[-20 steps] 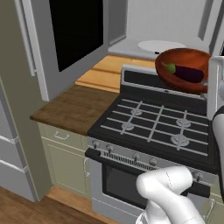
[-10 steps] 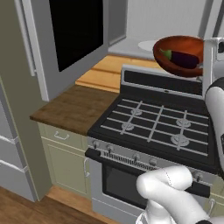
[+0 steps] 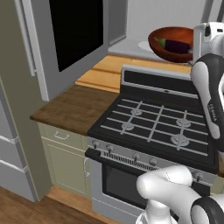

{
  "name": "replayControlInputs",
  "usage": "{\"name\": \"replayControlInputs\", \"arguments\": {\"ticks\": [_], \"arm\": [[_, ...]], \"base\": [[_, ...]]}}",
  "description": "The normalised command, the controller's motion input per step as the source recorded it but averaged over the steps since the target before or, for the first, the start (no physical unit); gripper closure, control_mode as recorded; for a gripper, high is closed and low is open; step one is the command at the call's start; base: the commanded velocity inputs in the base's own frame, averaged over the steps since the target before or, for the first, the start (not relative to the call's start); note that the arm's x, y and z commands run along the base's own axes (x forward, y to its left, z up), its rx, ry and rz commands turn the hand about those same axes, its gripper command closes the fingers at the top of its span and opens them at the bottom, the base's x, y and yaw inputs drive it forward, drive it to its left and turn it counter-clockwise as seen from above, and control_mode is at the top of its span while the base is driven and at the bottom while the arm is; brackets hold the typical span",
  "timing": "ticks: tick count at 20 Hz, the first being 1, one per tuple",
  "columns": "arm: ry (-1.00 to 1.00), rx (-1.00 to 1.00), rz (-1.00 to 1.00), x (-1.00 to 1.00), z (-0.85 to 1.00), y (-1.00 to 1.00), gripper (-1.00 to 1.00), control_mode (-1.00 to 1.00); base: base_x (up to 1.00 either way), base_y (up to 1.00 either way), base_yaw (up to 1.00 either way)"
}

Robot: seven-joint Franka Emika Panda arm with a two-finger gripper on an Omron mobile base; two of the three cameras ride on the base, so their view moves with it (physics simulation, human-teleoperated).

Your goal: Pick the eggplant from the sink and place it in the bowl. Then pick the bowl and place it in the microwave. Then close the microwave door and press the start button.

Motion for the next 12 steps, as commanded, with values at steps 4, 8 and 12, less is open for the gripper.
{"name": "replayControlInputs", "arguments": {"ticks": [4, 8, 12], "arm": [[0.00, 0.00, 0.00, 0.66, 0.02, -0.28, 1.00, -1.00], [0.00, 0.00, 0.00, 0.66, 0.00, -0.26, 1.00, -1.00], [0.00, 0.00, 0.00, 0.68, 0.00, -0.22, 1.00, -1.00]], "base": [[0.00, 0.00, 0.00], [0.00, 0.00, 0.00], [0.00, 0.00, 0.00]]}}
